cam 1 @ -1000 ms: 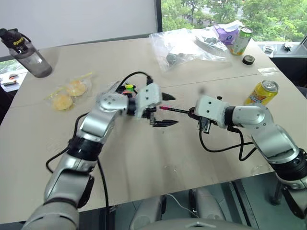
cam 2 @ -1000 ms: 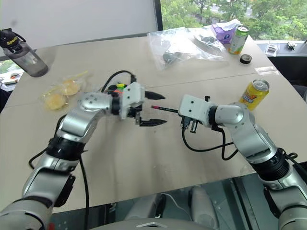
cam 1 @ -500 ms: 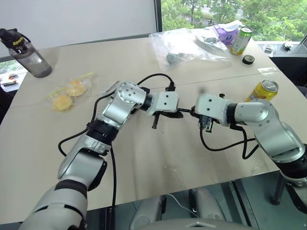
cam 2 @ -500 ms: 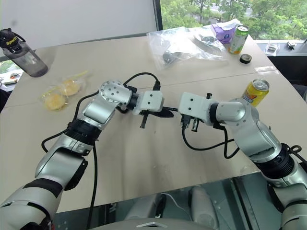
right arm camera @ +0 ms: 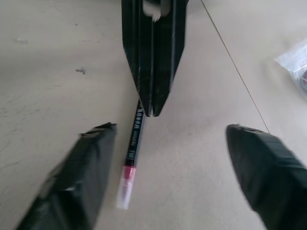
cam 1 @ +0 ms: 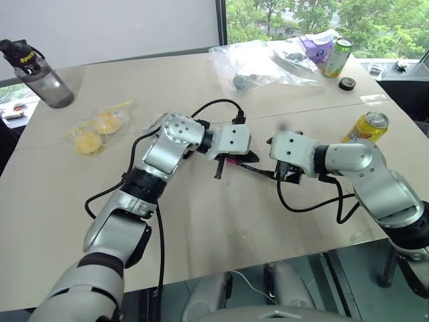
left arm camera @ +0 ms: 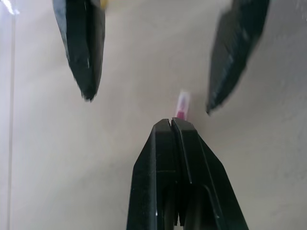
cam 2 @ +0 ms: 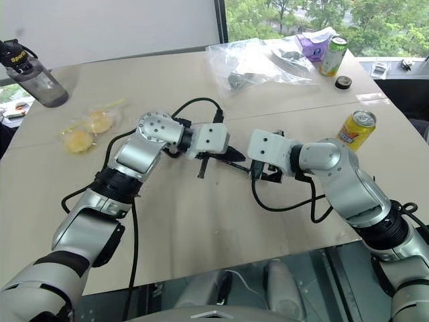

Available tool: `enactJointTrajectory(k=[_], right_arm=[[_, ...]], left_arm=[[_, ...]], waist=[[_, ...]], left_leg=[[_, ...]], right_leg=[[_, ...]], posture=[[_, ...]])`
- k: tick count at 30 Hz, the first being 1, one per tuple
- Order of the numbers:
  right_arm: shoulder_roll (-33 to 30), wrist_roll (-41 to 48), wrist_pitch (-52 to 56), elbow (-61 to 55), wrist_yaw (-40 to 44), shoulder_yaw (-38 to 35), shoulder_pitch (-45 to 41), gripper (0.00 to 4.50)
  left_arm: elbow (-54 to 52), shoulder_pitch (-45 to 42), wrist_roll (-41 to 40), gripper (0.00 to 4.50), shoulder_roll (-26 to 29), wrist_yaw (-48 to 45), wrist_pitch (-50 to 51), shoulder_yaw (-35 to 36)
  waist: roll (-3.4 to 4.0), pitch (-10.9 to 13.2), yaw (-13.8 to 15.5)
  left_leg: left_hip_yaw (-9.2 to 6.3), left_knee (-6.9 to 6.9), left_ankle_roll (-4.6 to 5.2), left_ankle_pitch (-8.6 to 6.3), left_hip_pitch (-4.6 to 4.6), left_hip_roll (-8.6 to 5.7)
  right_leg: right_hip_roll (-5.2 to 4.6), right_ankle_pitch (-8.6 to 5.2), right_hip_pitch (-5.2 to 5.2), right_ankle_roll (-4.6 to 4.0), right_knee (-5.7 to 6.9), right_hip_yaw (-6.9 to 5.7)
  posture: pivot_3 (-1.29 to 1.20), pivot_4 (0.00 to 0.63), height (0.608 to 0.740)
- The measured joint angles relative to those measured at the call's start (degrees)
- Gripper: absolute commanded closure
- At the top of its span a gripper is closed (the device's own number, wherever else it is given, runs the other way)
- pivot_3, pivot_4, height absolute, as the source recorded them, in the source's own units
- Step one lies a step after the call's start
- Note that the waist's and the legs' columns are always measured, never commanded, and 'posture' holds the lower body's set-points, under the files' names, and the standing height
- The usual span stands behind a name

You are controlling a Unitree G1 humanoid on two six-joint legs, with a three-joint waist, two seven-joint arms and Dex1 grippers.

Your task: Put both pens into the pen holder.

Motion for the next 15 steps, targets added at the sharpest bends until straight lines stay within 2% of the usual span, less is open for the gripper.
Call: enactJointTrajectory(k=[8,11,15], right_arm=[[1.34,1.54,0.02,2.05,-0.70,-0.26,2.98,0.03],[1.38,1.93,0.03,2.14,-1.30,-0.52,3.94,0.00],[1.37,4.04,0.70,1.85,-1.66,-3.13,6.79,0.00]], left_arm=[[2.31,-0.59,2.60,4.50,2.71,0.10,0.14,-0.18],[3.21,-0.81,2.77,3.64,1.80,-1.36,0.08,-0.84],[7.08,-3.52,4.88,1.92,0.50,-4.31,-2.06,-4.35]], waist=[[0.00,0.00,0.12],[0.00,0.00,0.13],[-0.02,0.01,0.21]], left_leg=[[0.09,0.20,-0.01,0.01,0.08,-0.02],[0.07,0.19,-0.01,0.01,0.06,-0.02],[0.06,0.19,-0.01,0.01,0.01,-0.04]], right_leg=[[0.01,0.00,0.00,0.00,0.35,0.07],[0.00,0.00,-0.01,0.01,0.32,0.05],[-0.01,0.01,-0.04,0.01,0.32,0.03]], posture=[[0.00,0.150,0.740],[0.00,0.150,0.740],[0.00,0.150,0.740]])
